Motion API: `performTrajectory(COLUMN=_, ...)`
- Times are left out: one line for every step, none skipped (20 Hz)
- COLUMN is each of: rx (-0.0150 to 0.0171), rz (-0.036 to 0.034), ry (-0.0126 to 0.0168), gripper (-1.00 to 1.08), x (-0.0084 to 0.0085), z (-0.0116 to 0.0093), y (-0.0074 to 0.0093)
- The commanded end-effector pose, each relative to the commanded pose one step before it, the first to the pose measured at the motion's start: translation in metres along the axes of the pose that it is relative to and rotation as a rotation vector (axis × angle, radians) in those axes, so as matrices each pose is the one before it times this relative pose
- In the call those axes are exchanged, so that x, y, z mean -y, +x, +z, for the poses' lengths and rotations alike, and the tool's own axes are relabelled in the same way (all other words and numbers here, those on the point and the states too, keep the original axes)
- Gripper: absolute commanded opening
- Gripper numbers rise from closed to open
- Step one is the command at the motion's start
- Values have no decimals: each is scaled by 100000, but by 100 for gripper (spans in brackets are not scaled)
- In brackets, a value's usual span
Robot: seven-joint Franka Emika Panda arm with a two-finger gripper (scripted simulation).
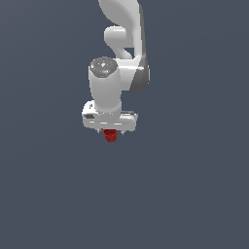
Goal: Pick up the object and move it to a goal position.
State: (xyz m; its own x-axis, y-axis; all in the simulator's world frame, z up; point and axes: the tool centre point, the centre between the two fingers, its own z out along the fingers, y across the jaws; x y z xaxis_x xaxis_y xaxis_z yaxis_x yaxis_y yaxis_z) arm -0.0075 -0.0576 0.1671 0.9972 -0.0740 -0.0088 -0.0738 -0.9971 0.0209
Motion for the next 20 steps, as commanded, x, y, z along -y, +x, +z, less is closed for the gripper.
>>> performTrajectory(rx=21, rz=-1296, ry=23, gripper=100, x=-53, z=165, y=-122)
performTrajectory(rx=-12, rz=-784, ry=26, gripper=100, x=-41, z=89, y=-72)
performTrajectory(rx=-15, rz=-900, ry=30, gripper=100, x=-46, z=102, y=-84)
performTrajectory(rx=-14, rz=-1021, ry=29, gripper=100, x=-49, z=117, y=-95)
performTrajectory(rx=-11, rz=-1165, ry=27, gripper=100, x=-46, z=133, y=-108)
performTrajectory(rx=-9, rz=-1299, ry=26, gripper=100, x=-45, z=149, y=-121)
performTrajectory(rx=-11, rz=-1415, ry=29, gripper=100, x=-46, z=161, y=-133)
performTrajectory(rx=-16, rz=-1530, ry=35, gripper=100, x=-51, z=173, y=-147)
performTrajectory(rx=-19, rz=-1649, ry=39, gripper=100, x=-53, z=185, y=-160)
performTrajectory(rx=-22, rz=-1775, ry=42, gripper=100, x=-52, z=198, y=-175)
performTrajectory(rx=-24, rz=-1906, ry=44, gripper=100, x=-49, z=211, y=-189)
performTrajectory(rx=-27, rz=-2033, ry=47, gripper=100, x=-47, z=223, y=-204)
performTrajectory(rx=-31, rz=-2160, ry=51, gripper=100, x=-44, z=235, y=-220)
performTrajectory(rx=-35, rz=-2290, ry=54, gripper=100, x=-39, z=247, y=-235)
performTrajectory(rx=-40, rz=-2419, ry=57, gripper=100, x=-33, z=259, y=-251)
performTrajectory(rx=-44, rz=-2494, ry=59, gripper=100, x=-25, z=264, y=-262)
performTrajectory(rx=-47, rz=-2497, ry=59, gripper=100, x=-15, z=261, y=-264)
performTrajectory(rx=-50, rz=-2499, ry=59, gripper=100, x=-6, z=259, y=-266)
performTrajectory(rx=-53, rz=-2501, ry=59, gripper=100, x=4, z=256, y=-268)
performTrajectory(rx=-56, rz=-2503, ry=59, gripper=100, x=14, z=253, y=-269)
